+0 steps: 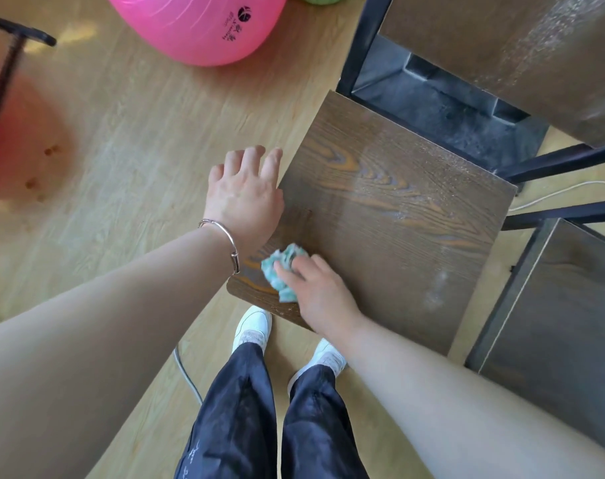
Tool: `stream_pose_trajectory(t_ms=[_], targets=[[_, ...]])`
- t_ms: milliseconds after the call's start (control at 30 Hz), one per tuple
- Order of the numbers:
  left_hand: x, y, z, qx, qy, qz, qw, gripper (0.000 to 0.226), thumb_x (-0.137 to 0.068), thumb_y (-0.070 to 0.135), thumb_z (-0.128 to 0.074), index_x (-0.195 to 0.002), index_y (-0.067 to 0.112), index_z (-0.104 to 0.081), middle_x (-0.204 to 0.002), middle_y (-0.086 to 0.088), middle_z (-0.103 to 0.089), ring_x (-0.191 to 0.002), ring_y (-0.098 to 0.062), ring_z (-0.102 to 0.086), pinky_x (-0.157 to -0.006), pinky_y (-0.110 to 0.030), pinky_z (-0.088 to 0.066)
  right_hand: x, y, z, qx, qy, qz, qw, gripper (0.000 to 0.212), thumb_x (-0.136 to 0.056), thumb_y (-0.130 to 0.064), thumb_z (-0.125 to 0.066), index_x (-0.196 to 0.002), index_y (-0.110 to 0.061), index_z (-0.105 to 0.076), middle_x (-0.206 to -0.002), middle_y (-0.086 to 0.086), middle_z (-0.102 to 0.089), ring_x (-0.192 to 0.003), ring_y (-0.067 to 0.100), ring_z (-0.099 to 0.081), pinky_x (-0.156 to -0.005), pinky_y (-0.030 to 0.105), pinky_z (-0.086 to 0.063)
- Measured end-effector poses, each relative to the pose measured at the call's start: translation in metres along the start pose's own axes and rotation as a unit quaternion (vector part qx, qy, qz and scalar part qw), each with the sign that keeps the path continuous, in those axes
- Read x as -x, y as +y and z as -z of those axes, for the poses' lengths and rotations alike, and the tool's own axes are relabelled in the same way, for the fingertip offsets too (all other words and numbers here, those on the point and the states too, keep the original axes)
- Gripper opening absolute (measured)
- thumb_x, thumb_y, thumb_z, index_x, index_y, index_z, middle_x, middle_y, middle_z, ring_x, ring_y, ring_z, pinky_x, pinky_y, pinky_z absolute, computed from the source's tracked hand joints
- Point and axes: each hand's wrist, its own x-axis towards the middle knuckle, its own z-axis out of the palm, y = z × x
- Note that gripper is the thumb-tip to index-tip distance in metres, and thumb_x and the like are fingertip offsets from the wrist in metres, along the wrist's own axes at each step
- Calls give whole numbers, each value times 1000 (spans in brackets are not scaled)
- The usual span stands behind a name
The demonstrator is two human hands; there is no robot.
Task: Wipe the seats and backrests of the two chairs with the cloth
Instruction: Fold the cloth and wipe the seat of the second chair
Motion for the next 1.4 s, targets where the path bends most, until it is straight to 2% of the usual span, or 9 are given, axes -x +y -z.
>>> stream_pose_trajectory(t_ms=[200, 267, 367, 533, 800, 1000, 1133, 1300, 1400], targets=[[17, 5, -7, 8, -4, 14, 1000, 60, -91, 31, -54, -145, 18, -32, -142, -10, -41, -124, -37, -39, -96, -48, -36, -10, 6, 25, -80, -93, -40, 992, 33, -88, -13, -65, -120, -21, -60, -103, 3, -52, -91, 25, -49, -77, 39, -52], [17, 9, -9, 10, 4, 14, 1000, 60, -90, 32, -55, -145, 18, -34, -141, -10, -43, -123, -37, -40, -95, -48, -37, -49, 35, 59, -146, -31, -173, 974, 8, -93, -33, -57, -100, -32, -61, -96, 0, -52, -84, 19, -46, -76, 39, -45], [11, 16, -11, 3, 21, 6, 1000, 59, -89, 30, -55, -144, 17, -35, -140, -11, -44, -121, -37, -42, -93, -48, -38, -107, 91, 118, -283, 166, -364, 871, 25, -85, -48, -59, -73, -29, -49, -78, -3, -59, -71, 17, -57, -72, 44, -49], [-2, 25, -13, 5, 16, 1, 1000, 59, -93, 31, -50, -147, 17, -29, -143, -10, -40, -125, -36, -38, -96, -47, -36, -151, 147, 151, -274, 141, -421, 853, 21, -98, -35, -54, -98, -15, -48, -92, -1, -58, -78, 7, -55, -68, 28, -44], [-14, 22, -13, 8, 12, -4, 1000, 59, -93, 31, -50, -147, 18, -29, -144, -9, -39, -125, -35, -38, -98, -47, -35, -120, 129, 116, -305, 155, -407, 847, 33, -96, -40, -57, -85, -10, -50, -92, 8, -59, -75, 9, -56, -63, 17, -47], [-9, 25, -14, 19, 0, -8, 1000, 59, -93, 31, -51, -147, 17, -31, -142, -10, -41, -124, -36, -39, -96, -49, -36, -42, 82, 61, -103, 38, -258, 960, 44, -99, -54, -34, -96, -20, -62, -88, -3, -45, -77, 6, -37, -72, 24, -39], [2, 26, -18, 13, -7, -23, 1000, 61, -91, 32, -53, -147, 16, -33, -140, -10, -43, -122, -36, -40, -94, -48, -38, 9, 49, 40, -49, -4, -154, 987, 35, -98, -17, -54, -132, -18, -60, -94, -1, -49, -85, 11, -38, -72, 25, -39], [14, 28, -21, 4, -13, -31, 999, 62, -91, 32, -53, -147, 16, -32, -139, -10, -44, -121, -36, -41, -93, -48, -38, 64, 16, 14, -36, -26, -60, 997, 56, -78, 8, -67, -131, -10, -61, -97, 2, -51, -89, 19, -40, -68, 34, -51], [19, 32, -24, 2, -16, -36, 999, 61, -91, 33, -53, -146, 16, -33, -139, -10, -44, -120, -36, -42, -93, -48, -39, 70, 4, 18, -83, -65, -118, 987, 17, -96, -16, -59, -109, -26, -64, -90, -16, -37, -84, 6, -39, -73, 36, -49]])
